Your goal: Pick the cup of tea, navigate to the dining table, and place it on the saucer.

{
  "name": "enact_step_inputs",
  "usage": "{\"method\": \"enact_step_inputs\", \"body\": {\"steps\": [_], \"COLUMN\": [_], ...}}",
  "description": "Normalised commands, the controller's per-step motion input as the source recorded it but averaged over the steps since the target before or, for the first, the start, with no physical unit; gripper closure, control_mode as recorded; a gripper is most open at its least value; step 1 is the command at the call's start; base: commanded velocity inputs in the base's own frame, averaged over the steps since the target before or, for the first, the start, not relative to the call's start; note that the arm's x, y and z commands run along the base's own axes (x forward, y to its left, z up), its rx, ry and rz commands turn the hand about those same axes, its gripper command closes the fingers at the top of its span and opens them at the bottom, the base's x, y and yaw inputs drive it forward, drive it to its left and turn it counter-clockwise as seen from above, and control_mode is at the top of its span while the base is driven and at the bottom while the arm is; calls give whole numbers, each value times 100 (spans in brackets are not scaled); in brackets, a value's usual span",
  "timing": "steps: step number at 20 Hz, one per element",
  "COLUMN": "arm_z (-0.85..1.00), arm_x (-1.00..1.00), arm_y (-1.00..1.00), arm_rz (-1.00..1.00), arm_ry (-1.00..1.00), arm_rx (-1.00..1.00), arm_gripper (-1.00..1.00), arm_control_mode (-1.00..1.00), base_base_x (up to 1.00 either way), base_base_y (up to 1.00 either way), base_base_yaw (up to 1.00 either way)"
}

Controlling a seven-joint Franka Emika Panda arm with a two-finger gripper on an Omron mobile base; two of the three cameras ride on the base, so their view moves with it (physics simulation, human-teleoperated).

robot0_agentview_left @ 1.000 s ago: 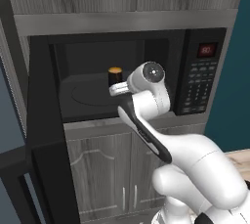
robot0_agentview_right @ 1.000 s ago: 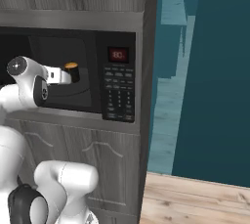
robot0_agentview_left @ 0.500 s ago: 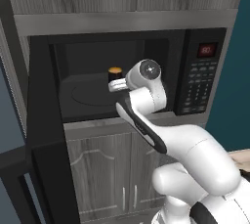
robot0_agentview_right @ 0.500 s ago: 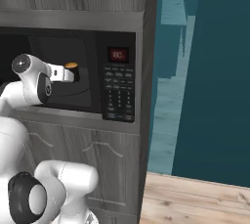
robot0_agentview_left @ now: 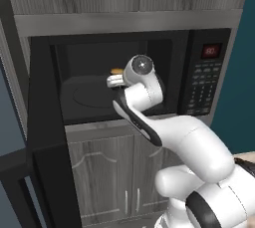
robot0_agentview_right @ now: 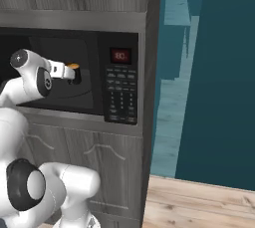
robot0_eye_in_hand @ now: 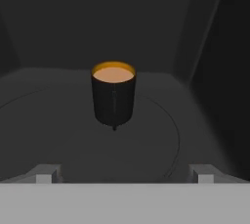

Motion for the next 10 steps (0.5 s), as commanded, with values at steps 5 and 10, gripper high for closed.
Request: {"method": "enact_step_inputs", "body": {"steps": [5, 10], "arm_z": [0, -6], "arm_x": [30, 44], "arm_y": [0, 9], "arm_rz": [-1, 0], "arm_ry": [3, 5], "arm_rx": [0, 0], "arm_gripper": [-100, -100], "arm_control_mode": [-100, -100], "base_base_x": [0, 0], "base_base_y": [0, 0], "base_base_yaw": [0, 0]}}
